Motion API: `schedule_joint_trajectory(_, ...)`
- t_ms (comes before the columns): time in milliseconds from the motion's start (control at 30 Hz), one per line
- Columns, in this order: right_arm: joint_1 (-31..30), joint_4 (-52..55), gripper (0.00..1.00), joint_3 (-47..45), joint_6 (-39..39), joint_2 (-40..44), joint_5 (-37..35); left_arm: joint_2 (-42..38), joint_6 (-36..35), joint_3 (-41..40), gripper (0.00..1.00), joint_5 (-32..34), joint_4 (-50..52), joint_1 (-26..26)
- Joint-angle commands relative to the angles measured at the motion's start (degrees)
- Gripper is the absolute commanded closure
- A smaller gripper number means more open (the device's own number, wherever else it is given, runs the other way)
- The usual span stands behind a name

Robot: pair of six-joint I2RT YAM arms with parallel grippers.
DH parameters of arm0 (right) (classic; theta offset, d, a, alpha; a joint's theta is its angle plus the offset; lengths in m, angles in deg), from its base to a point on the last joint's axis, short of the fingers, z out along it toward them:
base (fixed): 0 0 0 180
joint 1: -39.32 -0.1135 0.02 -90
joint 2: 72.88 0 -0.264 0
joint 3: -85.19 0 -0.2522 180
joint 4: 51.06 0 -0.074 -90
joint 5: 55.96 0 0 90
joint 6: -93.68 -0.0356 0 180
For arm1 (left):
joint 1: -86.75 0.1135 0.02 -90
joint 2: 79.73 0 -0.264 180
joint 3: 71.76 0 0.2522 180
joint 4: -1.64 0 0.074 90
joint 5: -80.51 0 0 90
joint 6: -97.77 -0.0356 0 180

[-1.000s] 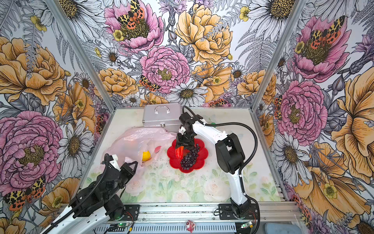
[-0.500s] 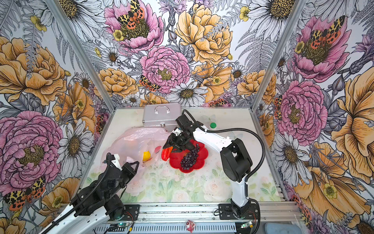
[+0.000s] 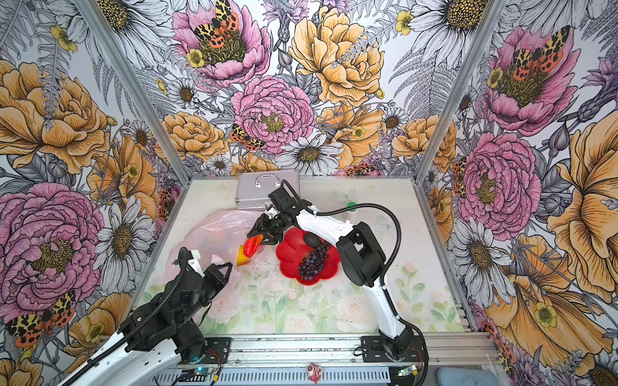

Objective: Place the fruits into the plastic bag
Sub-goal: Place the fruit in the plastic bag.

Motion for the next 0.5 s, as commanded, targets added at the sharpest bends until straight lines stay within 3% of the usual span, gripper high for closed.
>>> schedule_joint_trajectory(0, -1.3, -1.7, 0.45, 1.3, -0.8, -0.5, -0.3, 0.1, -1.2, 1.3, 1.0, 0.4, -1.7, 0.3)
schedule_joint_trajectory(200, -2.9, -2.8, 0.33, 3.9, -0.9, -3.1, 2.0, 0.2, -0.7, 0.4, 1.0, 0.5, -2.8, 0.3)
schedule_joint_trajectory(467, -2.2, -2.9, 0.33, 6.7, 0.5, -2.7, 3.0, -0.5, 0.2, -0.6, 1.0, 0.4, -2.8, 0.3)
